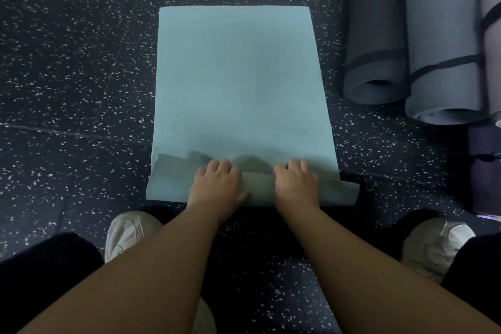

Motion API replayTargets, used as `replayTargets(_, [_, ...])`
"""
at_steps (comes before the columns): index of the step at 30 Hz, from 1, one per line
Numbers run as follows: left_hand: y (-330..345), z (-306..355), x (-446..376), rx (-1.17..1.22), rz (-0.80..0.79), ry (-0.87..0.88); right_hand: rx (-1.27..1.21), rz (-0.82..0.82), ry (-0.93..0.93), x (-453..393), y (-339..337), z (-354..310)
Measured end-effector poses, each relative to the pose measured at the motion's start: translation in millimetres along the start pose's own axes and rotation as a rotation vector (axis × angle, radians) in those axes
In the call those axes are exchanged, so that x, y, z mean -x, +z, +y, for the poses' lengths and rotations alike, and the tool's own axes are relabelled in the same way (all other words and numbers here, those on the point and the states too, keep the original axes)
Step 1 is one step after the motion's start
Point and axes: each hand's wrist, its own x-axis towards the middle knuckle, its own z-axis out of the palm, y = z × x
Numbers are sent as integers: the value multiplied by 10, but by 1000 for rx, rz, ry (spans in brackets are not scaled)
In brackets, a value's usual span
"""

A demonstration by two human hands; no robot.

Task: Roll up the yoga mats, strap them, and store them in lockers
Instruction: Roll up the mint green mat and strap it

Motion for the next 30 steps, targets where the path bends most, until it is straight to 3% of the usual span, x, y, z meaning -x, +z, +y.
replayTargets(4, [56, -26, 54, -33, -80, -14, -41, 72, 55, 165, 111, 71])
replayTargets(9, [161, -18, 193, 22, -105, -66, -141, 153, -114, 322, 247, 150])
replayTargets(16, [238, -35, 236, 64, -89, -7, -50, -98, -219, 402, 247, 168])
replayTargets(25, [235, -72, 320, 63, -42, 12, -83, 80, -104, 509, 285, 180])
replayTargets(30, [328, -92, 334, 42, 109, -2, -113, 188, -89, 571, 289, 180])
